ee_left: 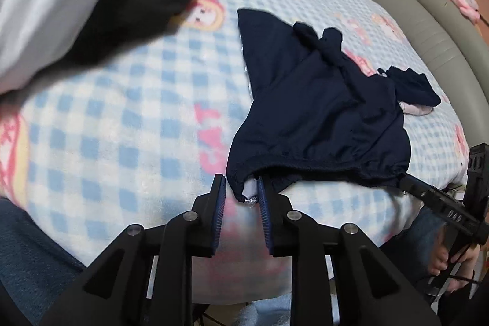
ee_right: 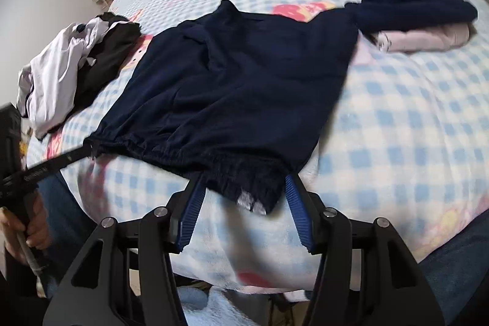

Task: Fold clothes
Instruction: 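Lay the navy pants flat on the bed and smooth with both grippers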

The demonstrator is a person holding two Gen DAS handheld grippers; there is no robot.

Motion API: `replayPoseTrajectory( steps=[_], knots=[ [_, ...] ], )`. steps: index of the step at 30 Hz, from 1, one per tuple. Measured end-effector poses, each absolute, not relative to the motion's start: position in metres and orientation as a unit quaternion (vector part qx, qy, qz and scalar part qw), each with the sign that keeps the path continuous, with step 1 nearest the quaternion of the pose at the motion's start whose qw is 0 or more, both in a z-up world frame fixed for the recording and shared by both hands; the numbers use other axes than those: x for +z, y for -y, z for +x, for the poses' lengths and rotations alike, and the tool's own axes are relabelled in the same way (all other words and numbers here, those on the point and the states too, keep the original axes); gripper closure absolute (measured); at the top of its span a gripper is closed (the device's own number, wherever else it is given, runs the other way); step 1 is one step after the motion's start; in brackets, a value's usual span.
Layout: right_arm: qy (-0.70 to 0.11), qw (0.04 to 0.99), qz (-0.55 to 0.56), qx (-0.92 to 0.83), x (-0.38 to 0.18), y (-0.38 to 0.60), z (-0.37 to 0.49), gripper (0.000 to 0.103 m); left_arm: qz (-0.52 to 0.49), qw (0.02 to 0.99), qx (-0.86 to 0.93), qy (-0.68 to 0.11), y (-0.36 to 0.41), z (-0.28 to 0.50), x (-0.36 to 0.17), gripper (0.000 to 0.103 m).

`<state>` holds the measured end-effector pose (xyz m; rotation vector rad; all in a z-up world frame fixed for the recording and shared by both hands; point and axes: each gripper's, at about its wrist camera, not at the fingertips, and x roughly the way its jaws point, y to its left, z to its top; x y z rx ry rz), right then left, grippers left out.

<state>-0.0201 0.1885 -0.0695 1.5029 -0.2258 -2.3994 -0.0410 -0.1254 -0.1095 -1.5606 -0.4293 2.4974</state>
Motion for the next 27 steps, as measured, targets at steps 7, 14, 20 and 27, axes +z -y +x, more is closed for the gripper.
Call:
replayPoseTrajectory(
  steps=[7, 14, 20, 27],
  knots=[
    [0.046, 0.111, 0.539, -0.834, -0.088, -0.191, -0.029, 0.049, -0.523, 0.089, 0.833, 0.158, 0.120, -0.055, -0.123, 0.069],
    [-0.003, 0.065, 0.504, -0.861, -0.073, -0.193, -0.034, 0.088, -0.510, 0.098, 0.848, 0.105, 0.106, -0.045, -0.107, 0.087],
    [-0.022, 0.059, 0.451, -0.890, -0.025, -0.202, -0.012, 0.088, -0.507, 0.106, 0.850, 0.092, 0.102, -0.014, -0.078, 0.087],
    [-0.025, 0.088, 0.461, -0.883, -0.026, -0.209, -0.037, 0.088, -0.503, 0.113, 0.855, 0.055, 0.102, -0.067, -0.067, 0.090]
  ],
)
